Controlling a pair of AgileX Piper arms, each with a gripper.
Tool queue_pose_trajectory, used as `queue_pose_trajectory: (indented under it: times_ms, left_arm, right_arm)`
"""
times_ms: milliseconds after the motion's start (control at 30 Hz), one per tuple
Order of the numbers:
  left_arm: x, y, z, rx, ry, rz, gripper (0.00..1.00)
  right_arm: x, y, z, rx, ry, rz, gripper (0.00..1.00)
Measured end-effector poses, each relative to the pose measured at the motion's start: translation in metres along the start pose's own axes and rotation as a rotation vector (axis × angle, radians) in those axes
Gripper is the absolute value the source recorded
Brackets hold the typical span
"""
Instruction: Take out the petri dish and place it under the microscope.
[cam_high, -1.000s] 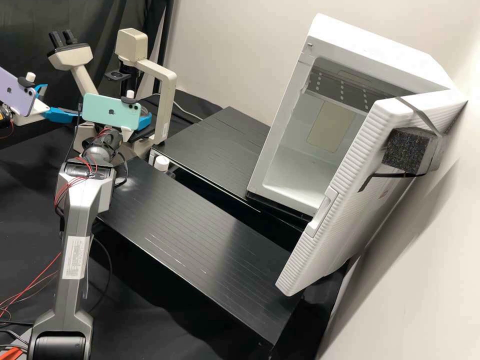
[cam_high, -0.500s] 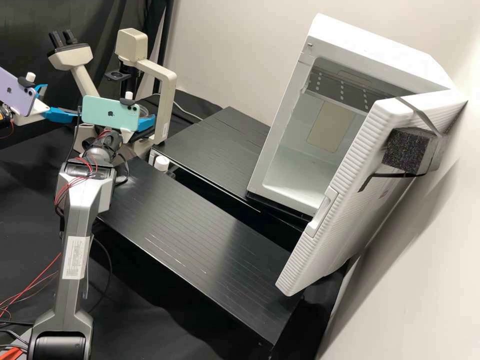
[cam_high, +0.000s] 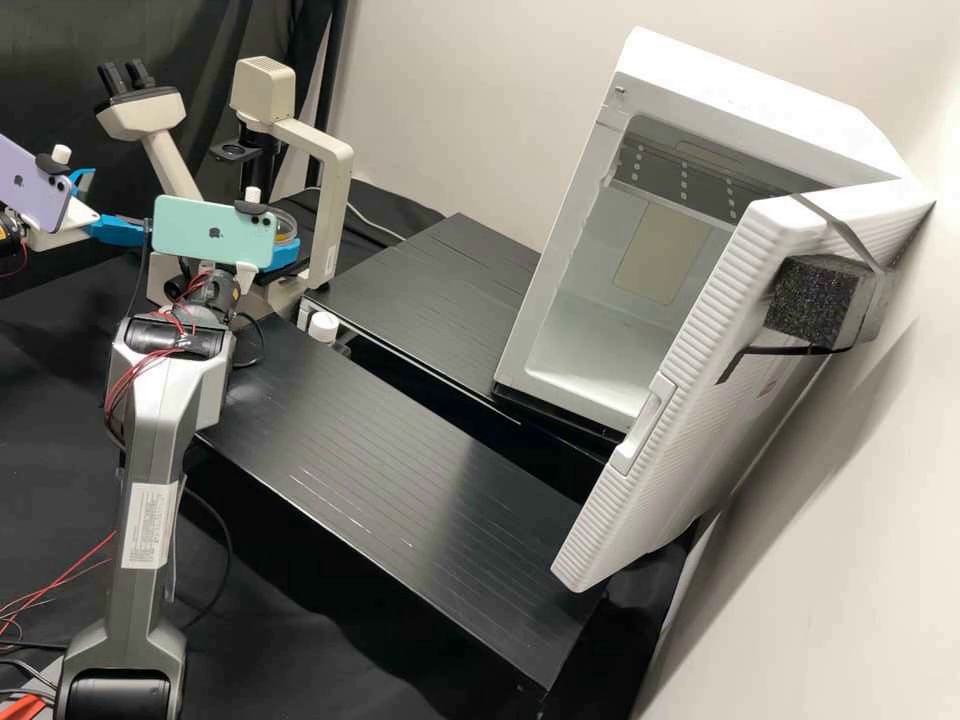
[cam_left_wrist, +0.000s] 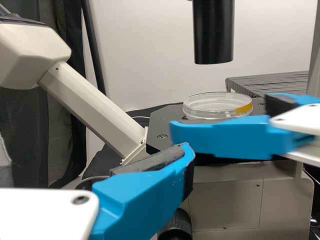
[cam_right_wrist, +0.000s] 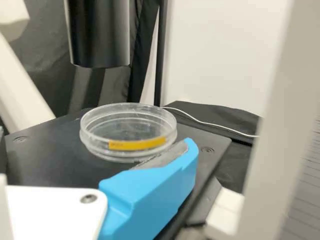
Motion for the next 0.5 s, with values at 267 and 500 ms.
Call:
queue_pose_trajectory:
  times_ms: [267, 500]
  left_arm:
    - [0.0, 0.0, 0.0, 0.0, 0.0, 0.0, 1.0]
    - [0.0, 0.0, 0.0, 0.0, 0.0, 0.0, 1.0]
  right_arm:
    - [-0.068, 0.016, 0.011, 0.059, 0.071, 0.08, 1.0]
    - [-0.124, 0.024, 0.011, 0.054, 0.148, 0.189, 1.0]
